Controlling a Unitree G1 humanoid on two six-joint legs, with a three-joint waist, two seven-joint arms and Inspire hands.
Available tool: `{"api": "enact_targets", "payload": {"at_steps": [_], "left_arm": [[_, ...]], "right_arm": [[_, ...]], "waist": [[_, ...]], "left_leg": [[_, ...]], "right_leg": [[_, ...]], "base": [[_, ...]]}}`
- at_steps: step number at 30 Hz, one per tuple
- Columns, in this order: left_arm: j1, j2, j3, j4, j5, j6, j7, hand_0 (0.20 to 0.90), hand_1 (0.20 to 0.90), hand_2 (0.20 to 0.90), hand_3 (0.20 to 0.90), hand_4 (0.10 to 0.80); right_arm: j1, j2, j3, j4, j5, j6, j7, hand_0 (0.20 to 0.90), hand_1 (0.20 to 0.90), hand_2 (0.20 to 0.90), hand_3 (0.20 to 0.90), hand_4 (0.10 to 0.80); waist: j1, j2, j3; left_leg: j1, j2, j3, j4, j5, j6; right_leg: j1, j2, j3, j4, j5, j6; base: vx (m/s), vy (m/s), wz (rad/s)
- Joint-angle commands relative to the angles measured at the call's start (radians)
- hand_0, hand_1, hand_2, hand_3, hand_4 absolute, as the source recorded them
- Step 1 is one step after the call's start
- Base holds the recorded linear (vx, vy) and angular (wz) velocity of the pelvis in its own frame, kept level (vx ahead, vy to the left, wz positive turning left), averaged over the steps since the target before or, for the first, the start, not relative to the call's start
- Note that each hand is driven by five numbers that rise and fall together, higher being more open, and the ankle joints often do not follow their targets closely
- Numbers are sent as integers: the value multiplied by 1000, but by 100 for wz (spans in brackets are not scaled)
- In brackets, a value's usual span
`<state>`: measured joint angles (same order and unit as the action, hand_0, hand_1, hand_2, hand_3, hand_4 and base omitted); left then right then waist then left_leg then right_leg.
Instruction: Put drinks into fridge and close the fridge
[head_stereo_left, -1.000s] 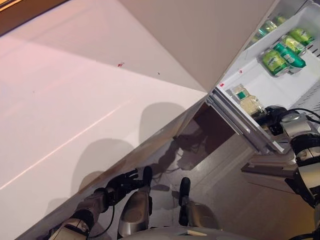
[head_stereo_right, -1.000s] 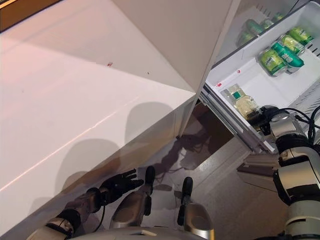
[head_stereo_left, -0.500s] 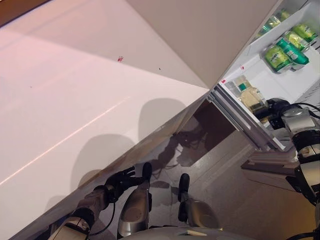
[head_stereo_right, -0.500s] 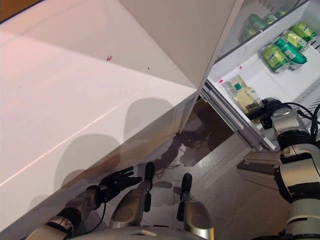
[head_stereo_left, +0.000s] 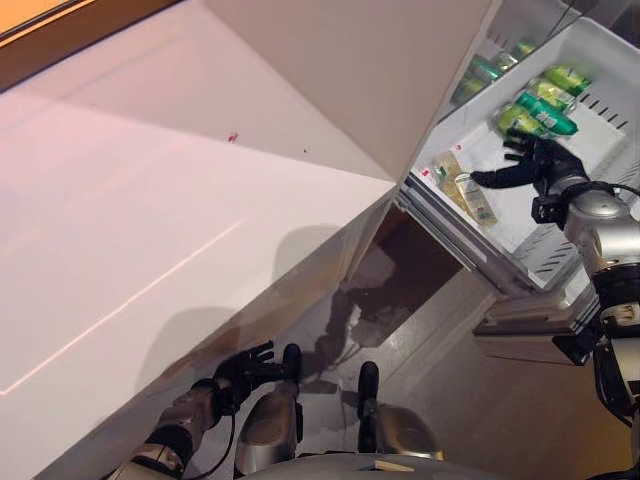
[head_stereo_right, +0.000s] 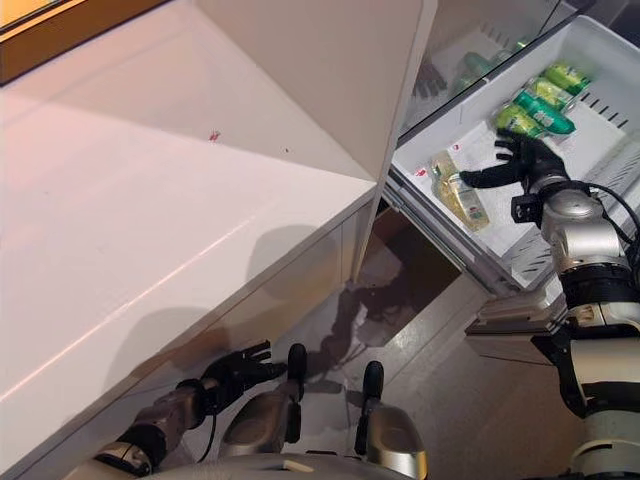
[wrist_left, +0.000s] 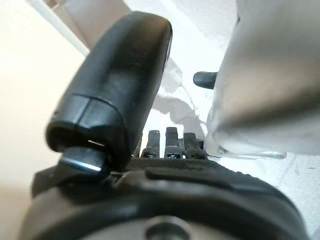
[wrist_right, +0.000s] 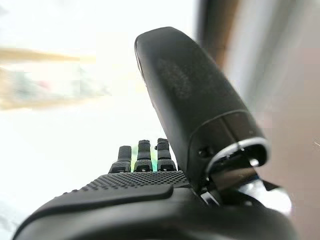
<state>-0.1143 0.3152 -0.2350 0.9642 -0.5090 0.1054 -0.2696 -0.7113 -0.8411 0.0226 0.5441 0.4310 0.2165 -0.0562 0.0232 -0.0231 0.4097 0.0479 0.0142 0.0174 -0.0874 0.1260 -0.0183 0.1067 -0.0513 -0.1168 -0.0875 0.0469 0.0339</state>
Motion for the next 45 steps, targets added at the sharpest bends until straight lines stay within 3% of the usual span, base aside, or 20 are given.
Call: {"api": "enact_targets", "payload": {"at_steps": [1, 5, 13, 22, 26, 31, 35, 36, 38, 43, 45], "left_arm": [[71, -23, -29, 48, 21, -47, -26, 900, 900, 900, 900, 800], [82, -30, -18, 88, 15, -56, -26, 900, 900, 900, 900, 800], [104, -28, 4, 156, 57, -66, -22, 900, 900, 900, 900, 800], [137, -34, -17, 141, 92, -59, -21, 900, 900, 900, 900, 800], [119, -32, -36, 116, 67, -52, -4, 900, 900, 900, 900, 800], [46, -21, -31, 54, -9, -35, 73, 900, 900, 900, 900, 800], [26, -25, -16, 31, -44, -43, 106, 900, 900, 900, 900, 800], [28, -31, -1, 20, -64, -49, 117, 900, 900, 900, 900, 800], [32, -36, 13, 11, -77, -56, 121, 900, 900, 900, 900, 800], [49, -50, 21, -8, -109, -87, 108, 900, 900, 900, 900, 800], [57, -55, 22, -15, -113, -92, 105, 900, 900, 900, 900, 800]], "right_arm": [[37, -103, -52, -84, 16, -193, -191, 900, 900, 900, 900, 800], [100, -87, -153, -96, 11, -325, -333, 900, 900, 900, 900, 800], [219, 19, -277, -105, 58, -472, -545, 900, 900, 900, 900, 800], [302, 179, -318, -85, 195, -543, -663, 900, 900, 900, 900, 800], [289, 194, -316, -57, 255, -556, -673, 900, 900, 900, 900, 800], [183, 190, -271, -37, 360, -598, -616, 900, 900, 900, 900, 800], [143, 197, -246, -59, 468, -606, -462, 900, 900, 900, 900, 800], [142, 214, -236, -73, 543, -587, -325, 900, 900, 900, 900, 800], [146, 226, -229, -76, 602, -575, -217, 900, 900, 900, 900, 800], [138, 233, -208, -83, 640, -523, 6, 900, 900, 900, 900, 800], [130, 229, -199, -87, 619, -508, 42, 900, 900, 900, 900, 800]], "waist": [[-25, -36, -235], [-37, -30, -276], [-38, -16, -313], [-7, -6, -274], [15, -9, -225], [47, -6, -95], [50, -2, -57], [55, -1, -36], [60, -2, -23], [68, 2, -3], [71, 4, -1]], "left_leg": [[15, -33, 17, 87, -170, 35], [43, -44, 26, 78, -188, 47], [68, -70, 14, 94, -220, 76], [38, -101, -16, 214, -275, 120], [-33, -111, -29, 324, -308, 129], [-228, -121, -35, 537, -364, 142], [-312, -122, -38, 632, -391, 146], [-336, -123, -43, 677, -411, 149], [-355, -127, -47, 707, -418, 149], [-393, -140, -58, 752, -422, 144], [-398, -142, -63, 757, -420, 141]], "right_leg": [[-59, 29, 32, 126, -71, -7], [-44, 24, 53, 120, -72, 5], [-34, 0, 78, 152, -85, 22], [-65, -36, 74, 271, -100, 26], [-102, -53, 55, 334, -133, 12], [-249, -68, 28, 495, -175, -20], [-332, -65, 25, 598, -210, -42], [-363, -60, 22, 663, -240, -57], [-383, -57, 17, 706, -257, -67], [-430, -55, 9, 787, -291, -85], [-437, -54, 5, 804, -299, -90]], "base": [[56, 191, -8], [40, 148, -14], [36, 113, -13], [34, 61, -5], [-50, -8, 11], [-250, -37, 18], [-131, -13, 5], [3, -15, -7], [3, -29, -1], [4, -5, -9], [30, 14, -15]]}}
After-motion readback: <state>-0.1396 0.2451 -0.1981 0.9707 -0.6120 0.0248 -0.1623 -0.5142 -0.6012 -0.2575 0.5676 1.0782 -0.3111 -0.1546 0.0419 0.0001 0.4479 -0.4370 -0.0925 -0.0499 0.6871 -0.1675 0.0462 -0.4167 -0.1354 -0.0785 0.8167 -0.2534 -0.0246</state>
